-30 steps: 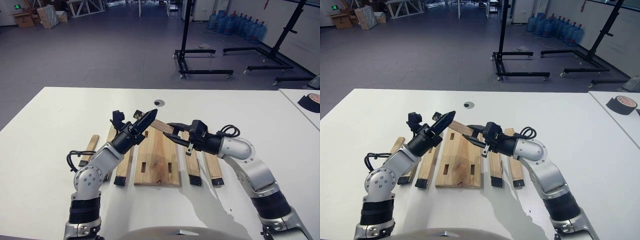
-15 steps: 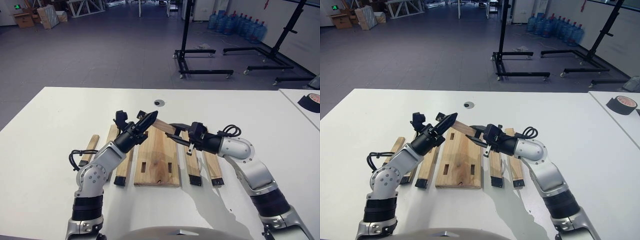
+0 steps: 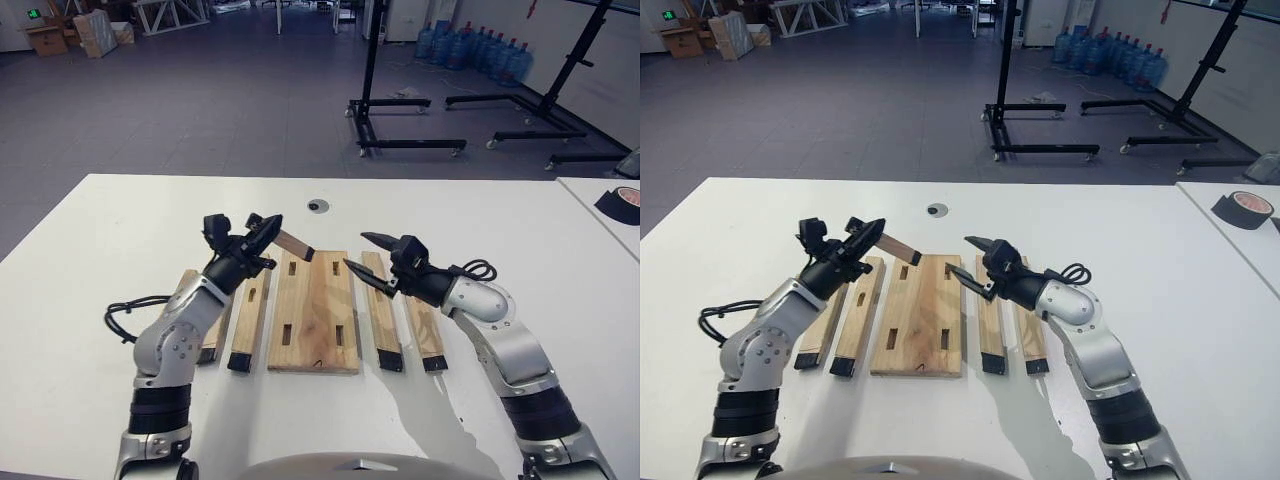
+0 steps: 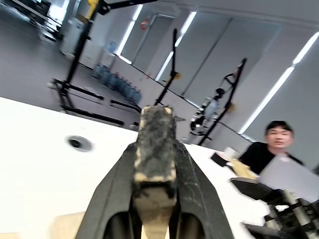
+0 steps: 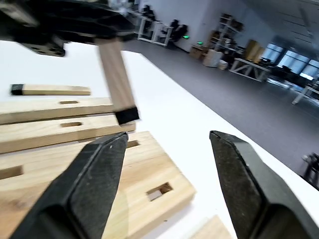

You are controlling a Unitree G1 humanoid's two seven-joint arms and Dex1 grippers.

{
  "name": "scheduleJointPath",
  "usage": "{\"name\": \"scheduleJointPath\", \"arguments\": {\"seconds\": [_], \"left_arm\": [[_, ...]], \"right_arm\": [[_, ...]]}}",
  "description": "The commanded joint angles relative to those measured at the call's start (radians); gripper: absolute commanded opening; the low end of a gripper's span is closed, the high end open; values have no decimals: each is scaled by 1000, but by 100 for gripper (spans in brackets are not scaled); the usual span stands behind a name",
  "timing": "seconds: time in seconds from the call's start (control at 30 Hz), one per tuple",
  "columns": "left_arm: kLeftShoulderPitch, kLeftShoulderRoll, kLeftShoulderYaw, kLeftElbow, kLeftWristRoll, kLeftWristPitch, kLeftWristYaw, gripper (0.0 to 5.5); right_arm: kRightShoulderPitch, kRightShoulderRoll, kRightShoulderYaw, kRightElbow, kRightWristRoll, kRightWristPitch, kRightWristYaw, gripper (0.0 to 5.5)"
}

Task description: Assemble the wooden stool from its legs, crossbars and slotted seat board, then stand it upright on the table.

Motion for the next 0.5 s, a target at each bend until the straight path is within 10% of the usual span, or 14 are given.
{"name": "scheduleJointPath", "arguments": {"seconds": [0.03, 0.5], "left_arm": [[10, 132, 56, -34, 57, 77, 41, 38], [-105, 392, 123, 16, 108, 375, 88, 38]], "right_arm": [[31, 91, -71, -9, -7, 67, -174, 299], [94, 380, -53, -42, -234, 7, -666, 299]]}}
